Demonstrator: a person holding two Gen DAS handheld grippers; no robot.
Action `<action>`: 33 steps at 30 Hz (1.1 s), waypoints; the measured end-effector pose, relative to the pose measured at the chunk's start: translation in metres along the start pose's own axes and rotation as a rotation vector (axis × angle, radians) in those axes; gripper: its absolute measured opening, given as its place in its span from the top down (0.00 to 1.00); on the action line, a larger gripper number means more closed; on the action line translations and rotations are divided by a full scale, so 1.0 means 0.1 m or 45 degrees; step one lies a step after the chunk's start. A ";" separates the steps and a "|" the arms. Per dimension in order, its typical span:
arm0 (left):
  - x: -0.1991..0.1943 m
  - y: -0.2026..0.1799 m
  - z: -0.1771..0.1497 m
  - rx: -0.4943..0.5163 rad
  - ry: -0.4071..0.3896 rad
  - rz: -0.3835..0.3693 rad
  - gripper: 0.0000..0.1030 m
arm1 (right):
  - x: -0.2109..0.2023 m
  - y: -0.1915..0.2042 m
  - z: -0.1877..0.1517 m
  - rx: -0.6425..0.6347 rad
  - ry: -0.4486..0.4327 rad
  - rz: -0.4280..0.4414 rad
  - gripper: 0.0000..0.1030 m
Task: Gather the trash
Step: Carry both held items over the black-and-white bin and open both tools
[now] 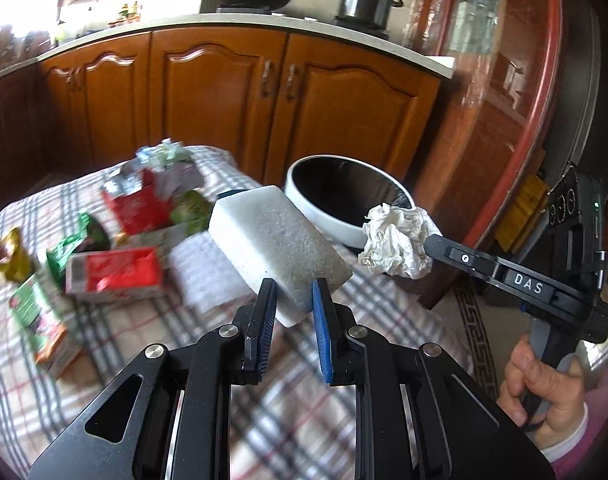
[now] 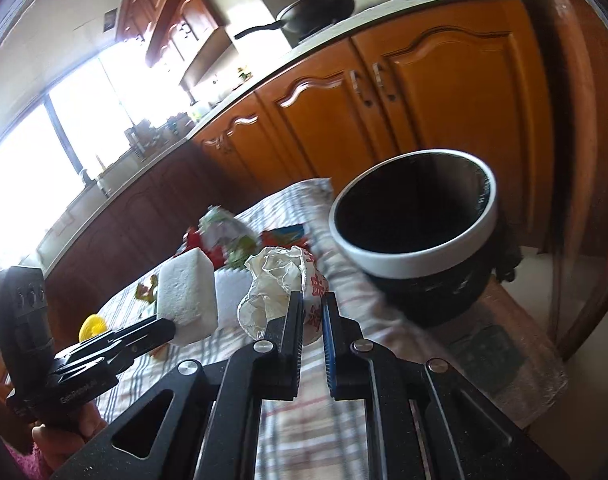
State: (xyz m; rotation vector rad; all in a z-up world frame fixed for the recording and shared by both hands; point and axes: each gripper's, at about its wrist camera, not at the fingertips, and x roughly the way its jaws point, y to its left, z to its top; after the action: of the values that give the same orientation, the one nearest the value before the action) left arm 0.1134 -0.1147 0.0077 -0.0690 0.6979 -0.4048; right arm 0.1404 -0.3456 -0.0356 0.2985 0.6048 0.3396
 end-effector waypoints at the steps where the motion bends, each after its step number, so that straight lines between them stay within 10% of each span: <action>1: 0.04 -0.03 0.03 0.009 0.002 -0.006 0.84 | 0.00 -0.05 0.03 0.008 -0.006 -0.011 0.91; 33: 1.49 -0.49 0.92 0.095 0.183 -0.118 0.81 | 0.67 -0.98 0.89 0.035 0.041 -0.221 0.87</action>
State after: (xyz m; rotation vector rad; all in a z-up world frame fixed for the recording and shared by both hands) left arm 0.2587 -0.2234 -0.0029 -0.0011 0.8226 -0.5280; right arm 0.2668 -0.4228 -0.0351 0.2655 0.6628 0.1695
